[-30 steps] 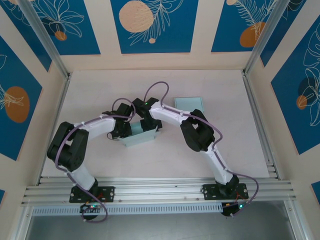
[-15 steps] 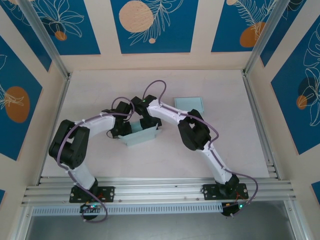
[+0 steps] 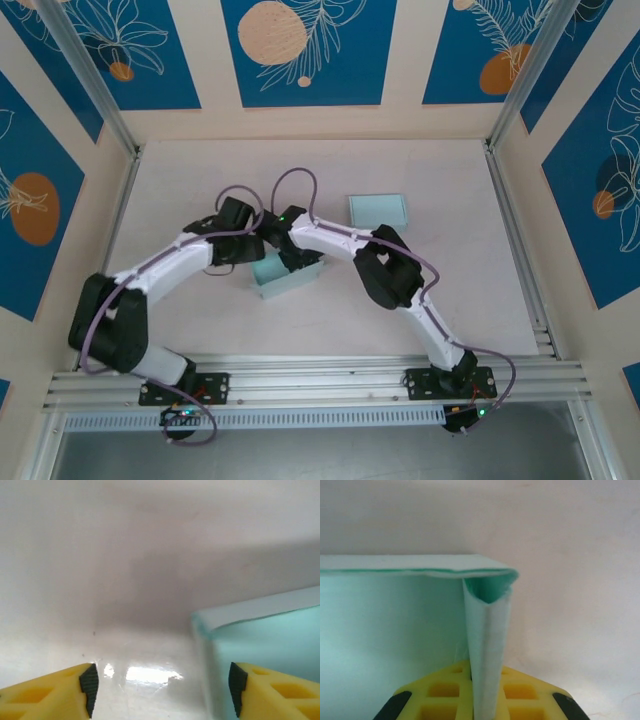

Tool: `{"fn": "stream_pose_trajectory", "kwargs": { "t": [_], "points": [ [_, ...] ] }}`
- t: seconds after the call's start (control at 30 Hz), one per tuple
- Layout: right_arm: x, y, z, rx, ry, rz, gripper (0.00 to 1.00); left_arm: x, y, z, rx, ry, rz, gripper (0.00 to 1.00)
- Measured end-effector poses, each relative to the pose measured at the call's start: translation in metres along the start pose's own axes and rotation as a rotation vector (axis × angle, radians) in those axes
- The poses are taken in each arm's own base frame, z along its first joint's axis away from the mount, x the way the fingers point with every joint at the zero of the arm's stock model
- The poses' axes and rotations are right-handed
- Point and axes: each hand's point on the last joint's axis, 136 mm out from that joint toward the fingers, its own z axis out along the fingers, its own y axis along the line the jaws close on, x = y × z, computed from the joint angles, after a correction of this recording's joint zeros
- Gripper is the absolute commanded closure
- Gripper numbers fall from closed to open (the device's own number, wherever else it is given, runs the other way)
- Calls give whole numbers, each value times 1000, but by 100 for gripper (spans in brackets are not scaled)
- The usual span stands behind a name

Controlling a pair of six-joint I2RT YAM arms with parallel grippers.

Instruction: Fold the paper box

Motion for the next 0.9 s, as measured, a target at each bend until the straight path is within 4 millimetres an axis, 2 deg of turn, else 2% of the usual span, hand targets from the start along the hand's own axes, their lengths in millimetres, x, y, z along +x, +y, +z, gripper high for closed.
{"fn": "stream_pose_trajectory", "kwargs": {
  "t": [0.13, 0.27, 0.53, 0.6, 0.73, 0.9],
  "points": [
    [-5, 8, 0, 0, -32, -139, 92, -26, 17, -21, 70, -103, -98, 15],
    [-13, 15, -2, 8, -53, -248, 86, -40, 31, -27, 140, -164, -177, 23],
    [-23, 15, -9, 0, -69, -341, 46, -27, 65, -7, 132, -130, -281, 25],
    [-31, 18, -18, -26, -91, -342, 37, -26, 71, -6, 129, -129, -297, 27],
    [-57, 20, -46, -79, -178, -320, 26, -28, 67, -4, 162, -137, -296, 36],
    [-84, 17, -92, -120, -303, -285, 22, -15, 64, 5, 190, -107, -297, 47]
  ]
}}
